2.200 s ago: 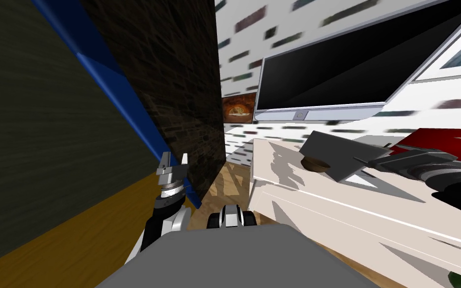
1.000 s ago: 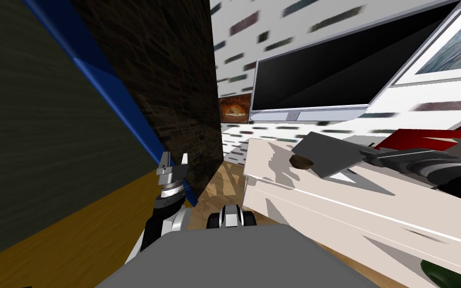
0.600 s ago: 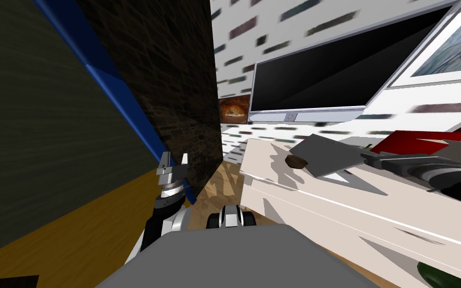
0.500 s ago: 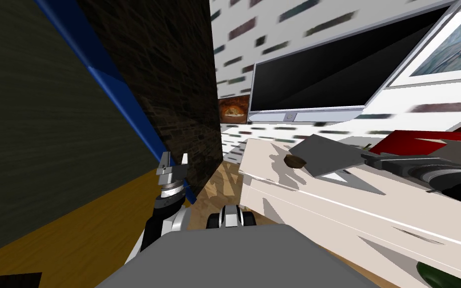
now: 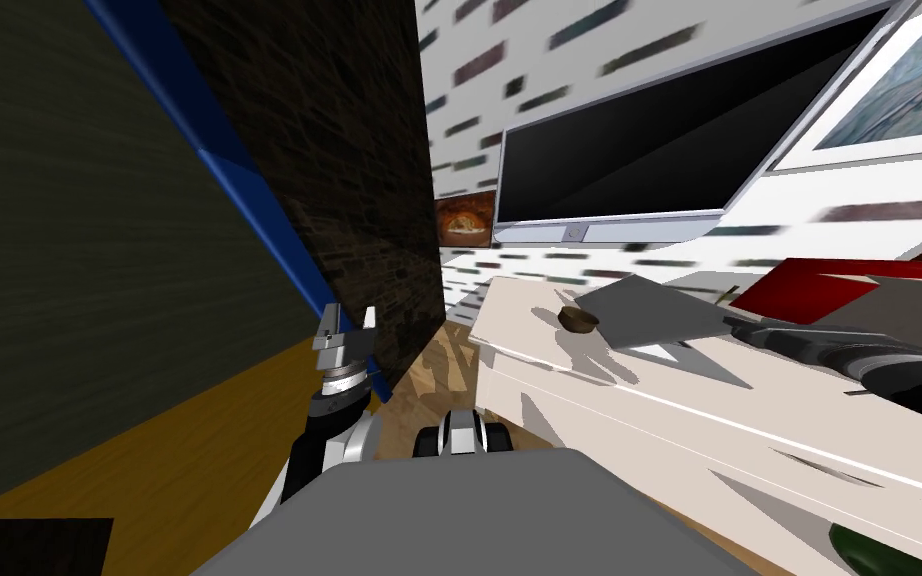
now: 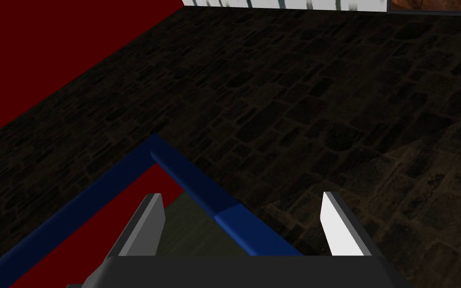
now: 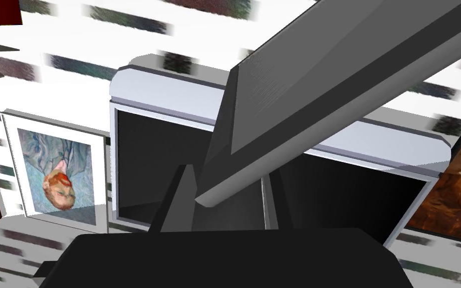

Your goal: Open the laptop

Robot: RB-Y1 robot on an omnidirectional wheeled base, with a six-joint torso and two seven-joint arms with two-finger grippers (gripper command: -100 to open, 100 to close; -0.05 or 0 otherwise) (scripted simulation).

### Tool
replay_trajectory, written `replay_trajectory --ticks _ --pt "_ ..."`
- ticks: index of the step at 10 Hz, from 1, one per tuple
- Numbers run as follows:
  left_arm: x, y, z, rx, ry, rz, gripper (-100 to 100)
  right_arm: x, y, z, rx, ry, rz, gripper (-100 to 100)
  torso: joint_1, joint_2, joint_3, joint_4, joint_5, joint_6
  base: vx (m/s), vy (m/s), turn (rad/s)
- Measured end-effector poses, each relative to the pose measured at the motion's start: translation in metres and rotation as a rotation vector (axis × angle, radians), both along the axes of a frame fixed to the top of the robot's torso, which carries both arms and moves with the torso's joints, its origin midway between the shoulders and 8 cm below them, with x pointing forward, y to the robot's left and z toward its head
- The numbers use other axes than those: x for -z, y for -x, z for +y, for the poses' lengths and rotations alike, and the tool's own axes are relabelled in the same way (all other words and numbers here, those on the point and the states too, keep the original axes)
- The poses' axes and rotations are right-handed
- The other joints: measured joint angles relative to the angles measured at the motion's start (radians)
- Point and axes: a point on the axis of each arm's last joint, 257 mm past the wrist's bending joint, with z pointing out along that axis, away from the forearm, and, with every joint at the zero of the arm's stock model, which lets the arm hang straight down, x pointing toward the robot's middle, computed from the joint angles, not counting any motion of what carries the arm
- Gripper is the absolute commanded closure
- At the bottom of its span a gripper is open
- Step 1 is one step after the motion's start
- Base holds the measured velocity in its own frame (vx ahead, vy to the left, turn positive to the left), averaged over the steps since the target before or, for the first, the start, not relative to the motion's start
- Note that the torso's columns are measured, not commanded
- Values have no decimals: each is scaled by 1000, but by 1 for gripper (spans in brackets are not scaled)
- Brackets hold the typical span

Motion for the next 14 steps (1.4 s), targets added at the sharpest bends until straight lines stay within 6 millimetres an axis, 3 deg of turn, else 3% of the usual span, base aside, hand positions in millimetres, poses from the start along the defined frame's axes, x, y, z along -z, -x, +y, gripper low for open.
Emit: replay_trajectory --ticks 6,7,14 --pt "0 0 0 0 0 0 0 53 19 -8 41 -248 -108 100 2 -2 -1 -1 0 -4 -55 -76 68" --pt "0 0 0 0 0 0 0 63 20 -7 46 -287 -126 -100 3 -2 -1 -1 -1 -4 -16 -37 -90" --pt "0 0 0 0 0 0 0 8 -9 8 -8 -282 -118 -100 2 6 3 4 4 2 21 6 -83"
